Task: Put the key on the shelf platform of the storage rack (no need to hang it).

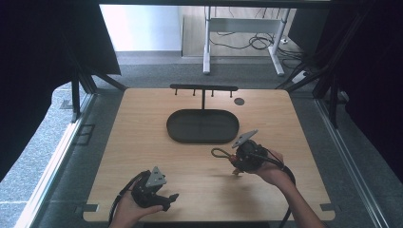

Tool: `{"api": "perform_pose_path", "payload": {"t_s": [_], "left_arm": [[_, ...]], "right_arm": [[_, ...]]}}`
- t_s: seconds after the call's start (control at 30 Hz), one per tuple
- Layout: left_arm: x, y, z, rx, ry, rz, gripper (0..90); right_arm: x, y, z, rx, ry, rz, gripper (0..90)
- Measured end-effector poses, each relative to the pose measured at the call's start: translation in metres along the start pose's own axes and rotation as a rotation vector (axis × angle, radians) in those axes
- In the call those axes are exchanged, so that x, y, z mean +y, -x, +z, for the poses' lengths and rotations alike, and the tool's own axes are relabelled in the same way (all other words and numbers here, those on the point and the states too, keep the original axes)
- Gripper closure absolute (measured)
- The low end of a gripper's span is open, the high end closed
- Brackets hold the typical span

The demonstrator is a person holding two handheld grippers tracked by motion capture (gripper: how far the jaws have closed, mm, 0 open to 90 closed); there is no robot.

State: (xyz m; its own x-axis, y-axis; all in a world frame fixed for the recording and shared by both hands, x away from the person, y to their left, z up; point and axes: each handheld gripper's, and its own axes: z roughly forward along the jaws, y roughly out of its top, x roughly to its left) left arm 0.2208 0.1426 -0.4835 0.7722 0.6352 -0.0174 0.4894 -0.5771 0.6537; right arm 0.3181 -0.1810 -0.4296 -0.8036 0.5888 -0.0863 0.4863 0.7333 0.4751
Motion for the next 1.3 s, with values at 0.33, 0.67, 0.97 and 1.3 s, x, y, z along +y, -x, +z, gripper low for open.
{"api": "perform_pose_path", "payload": {"t_s": [0.33, 0.67, 0.97, 1.3], "left_arm": [[0.001, 0.003, 0.006, -0.013, -0.028, 0.015, 20.6], [0.0, 0.005, 0.013, -0.023, -0.054, 0.024, 20.6], [-0.001, 0.009, 0.022, -0.041, -0.096, 0.046, 20.4], [-0.001, 0.014, 0.028, -0.06, -0.135, 0.074, 19.9]], "right_arm": [[-0.004, 0.0, 0.0, -0.001, 0.004, 0.002, 66.6], [-0.001, -0.002, 0.001, 0.002, 0.009, -0.009, 66.6], [-0.003, -0.004, 0.005, 0.006, 0.003, -0.012, 66.5], [-0.003, -0.003, 0.004, 0.003, 0.004, -0.015, 66.5]]}}
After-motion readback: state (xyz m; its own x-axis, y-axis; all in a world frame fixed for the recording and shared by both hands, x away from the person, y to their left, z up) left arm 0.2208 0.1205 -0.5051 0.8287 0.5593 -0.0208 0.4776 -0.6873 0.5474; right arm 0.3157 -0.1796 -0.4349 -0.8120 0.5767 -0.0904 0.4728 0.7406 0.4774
